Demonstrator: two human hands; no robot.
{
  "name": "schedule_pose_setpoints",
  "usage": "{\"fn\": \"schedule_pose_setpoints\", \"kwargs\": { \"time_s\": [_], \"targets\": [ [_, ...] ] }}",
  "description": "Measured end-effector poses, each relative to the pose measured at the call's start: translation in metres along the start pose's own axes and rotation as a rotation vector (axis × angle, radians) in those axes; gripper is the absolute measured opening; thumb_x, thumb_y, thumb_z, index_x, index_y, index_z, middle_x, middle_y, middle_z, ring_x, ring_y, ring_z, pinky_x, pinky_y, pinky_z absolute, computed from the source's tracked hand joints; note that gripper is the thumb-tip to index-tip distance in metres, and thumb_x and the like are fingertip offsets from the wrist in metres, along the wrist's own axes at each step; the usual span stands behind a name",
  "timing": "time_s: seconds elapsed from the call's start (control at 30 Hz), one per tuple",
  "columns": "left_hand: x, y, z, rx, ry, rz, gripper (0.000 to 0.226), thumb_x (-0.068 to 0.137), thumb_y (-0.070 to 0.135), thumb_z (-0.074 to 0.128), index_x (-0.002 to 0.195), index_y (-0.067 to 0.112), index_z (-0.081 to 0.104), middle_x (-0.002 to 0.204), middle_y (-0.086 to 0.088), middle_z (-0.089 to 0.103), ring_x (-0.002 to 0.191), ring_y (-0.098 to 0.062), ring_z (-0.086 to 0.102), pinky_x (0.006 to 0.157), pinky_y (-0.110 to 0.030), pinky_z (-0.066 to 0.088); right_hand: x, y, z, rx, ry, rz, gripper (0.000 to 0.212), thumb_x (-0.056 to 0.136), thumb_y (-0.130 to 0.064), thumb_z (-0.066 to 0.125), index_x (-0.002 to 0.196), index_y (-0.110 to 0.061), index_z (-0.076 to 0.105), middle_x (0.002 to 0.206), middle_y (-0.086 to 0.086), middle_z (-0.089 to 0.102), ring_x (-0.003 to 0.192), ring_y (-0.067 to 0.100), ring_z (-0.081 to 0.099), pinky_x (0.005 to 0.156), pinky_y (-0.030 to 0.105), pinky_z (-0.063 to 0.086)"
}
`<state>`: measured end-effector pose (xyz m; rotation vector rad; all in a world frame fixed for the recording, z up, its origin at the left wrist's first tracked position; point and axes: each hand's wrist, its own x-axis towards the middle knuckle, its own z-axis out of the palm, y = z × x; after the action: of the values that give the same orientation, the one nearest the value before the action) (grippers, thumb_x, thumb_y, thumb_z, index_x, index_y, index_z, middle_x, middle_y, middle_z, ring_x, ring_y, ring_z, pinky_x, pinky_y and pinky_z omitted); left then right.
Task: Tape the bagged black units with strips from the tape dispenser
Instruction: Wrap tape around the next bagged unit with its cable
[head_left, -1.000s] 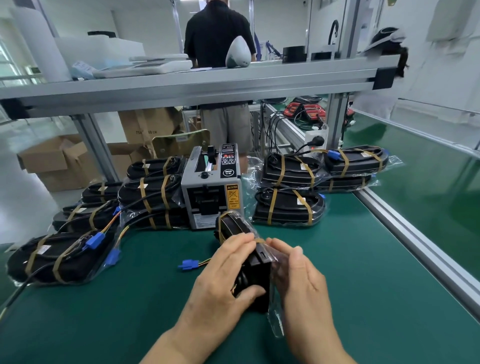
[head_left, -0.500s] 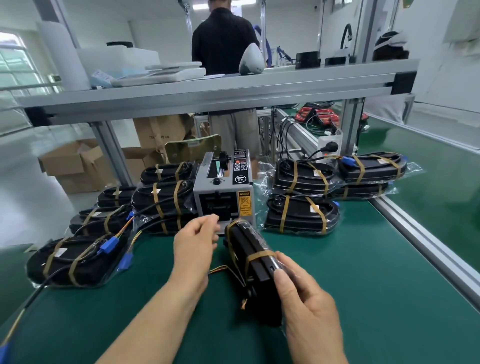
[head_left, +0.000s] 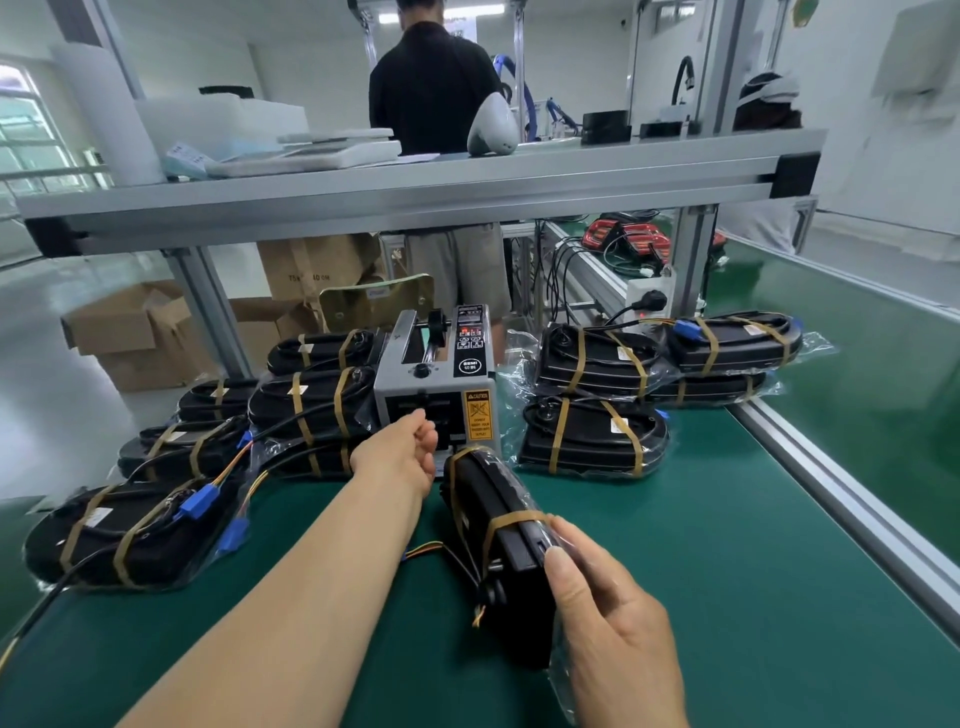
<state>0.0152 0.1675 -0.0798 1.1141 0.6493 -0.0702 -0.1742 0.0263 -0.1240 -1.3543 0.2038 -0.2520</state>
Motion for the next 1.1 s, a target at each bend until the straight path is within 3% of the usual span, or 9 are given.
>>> {"fn": "schedule_pose_setpoints", "kwargs": {
  "time_s": [0.13,0.27,0.37,0.47,0.53,0.6,0.67,0.9,1.1],
  "targets": [
    [-0.001,0.002,0.007,-0.090,0.036,-0.004,0.023,0.096,0.018,0.058,0.073,0.016,0.054,0.055,0.007,0.054,0.030,0.000,0.045,0.033,-0.012,0.027,0.000,0.000,0.000,0.012,-0.020,0.008,0.026,0.090,-0.019,0.068,0.112,-0.031,0.074,0.104,-0.015,0.076,0.104,0.004,0.070,0.104,0.042,0.050],
    [-0.022,-0.003,0.005,-0.113,0.009,0.113,0.023,0.091,0.013,0.058,0.070,0.018,0.052,0.058,0.006,0.049,0.045,-0.004,0.044,0.042,-0.017,0.030,0.001,0.002,-0.001,0.031,-0.034,0.005,0.029,0.084,-0.029,0.071,0.113,-0.031,0.075,0.105,-0.012,0.076,0.105,0.007,0.070,0.104,0.044,0.049],
    [-0.057,-0.005,-0.016,0.060,-0.217,0.273,0.020,0.090,0.011,0.062,0.070,0.016,0.060,0.056,0.004,0.054,0.051,-0.007,0.047,0.052,-0.019,0.040,0.002,0.004,-0.002,0.068,-0.052,0.021,0.042,0.071,-0.043,0.071,0.112,-0.033,0.075,0.107,-0.011,0.076,0.106,0.008,0.070,0.105,0.044,0.049],
    [-0.095,-0.010,-0.041,0.404,-0.519,0.452,0.023,0.085,0.019,0.065,0.062,0.021,0.066,0.063,0.004,0.053,0.059,-0.008,0.048,0.057,-0.019,0.045,0.003,0.008,-0.001,0.126,-0.094,0.029,0.046,0.072,-0.039,0.073,0.116,-0.027,0.074,0.111,-0.005,0.076,0.110,0.015,0.069,0.106,0.046,0.047],
    [-0.119,-0.014,-0.050,0.576,-0.639,0.486,0.014,0.075,0.029,0.070,0.067,0.019,0.070,0.066,0.003,0.060,0.063,-0.006,0.053,0.060,-0.016,0.046,0.004,0.011,0.000,0.158,-0.107,0.023,0.045,0.075,-0.037,0.076,0.117,-0.023,0.072,0.111,-0.003,0.076,0.110,0.016,0.070,0.102,0.043,0.050],
    [-0.132,-0.020,-0.053,0.654,-0.708,0.463,0.020,0.070,0.035,0.075,0.071,0.016,0.072,0.074,-0.004,0.069,0.068,-0.009,0.062,0.067,-0.018,0.049,0.005,0.011,0.001,0.169,-0.123,0.010,0.040,0.078,-0.036,0.079,0.115,-0.023,0.073,0.110,-0.003,0.076,0.109,0.016,0.070,0.096,0.034,0.056],
    [-0.135,-0.025,-0.052,0.728,-0.669,0.473,0.018,0.074,0.031,0.079,0.069,0.016,0.071,0.074,-0.004,0.071,0.070,-0.010,0.064,0.067,-0.018,0.049,0.005,0.012,0.000,0.162,-0.135,0.000,0.037,0.080,-0.038,0.077,0.115,-0.025,0.073,0.111,-0.004,0.076,0.110,0.015,0.070,0.093,0.031,0.057],
    [-0.131,-0.026,-0.049,0.780,-0.594,0.439,0.013,0.080,0.012,0.075,0.068,0.011,0.071,0.075,-0.010,0.071,0.071,-0.014,0.063,0.072,-0.024,0.050,0.006,0.018,-0.002,0.036,-0.146,-0.055,0.035,0.086,-0.047,0.053,0.118,-0.044,0.069,0.116,-0.011,0.073,0.117,0.010,0.065,0.105,0.045,0.047],
    [-0.129,-0.026,-0.050,0.811,-0.602,0.456,0.015,0.072,0.023,0.079,0.066,0.012,0.071,0.074,-0.008,0.070,0.071,-0.014,0.064,0.079,-0.032,0.050,0.006,0.018,0.000,0.014,-0.138,-0.066,0.036,0.087,-0.045,0.052,0.117,-0.041,0.071,0.115,-0.013,0.074,0.114,0.007,0.066,0.104,0.043,0.048]
  ]
}}
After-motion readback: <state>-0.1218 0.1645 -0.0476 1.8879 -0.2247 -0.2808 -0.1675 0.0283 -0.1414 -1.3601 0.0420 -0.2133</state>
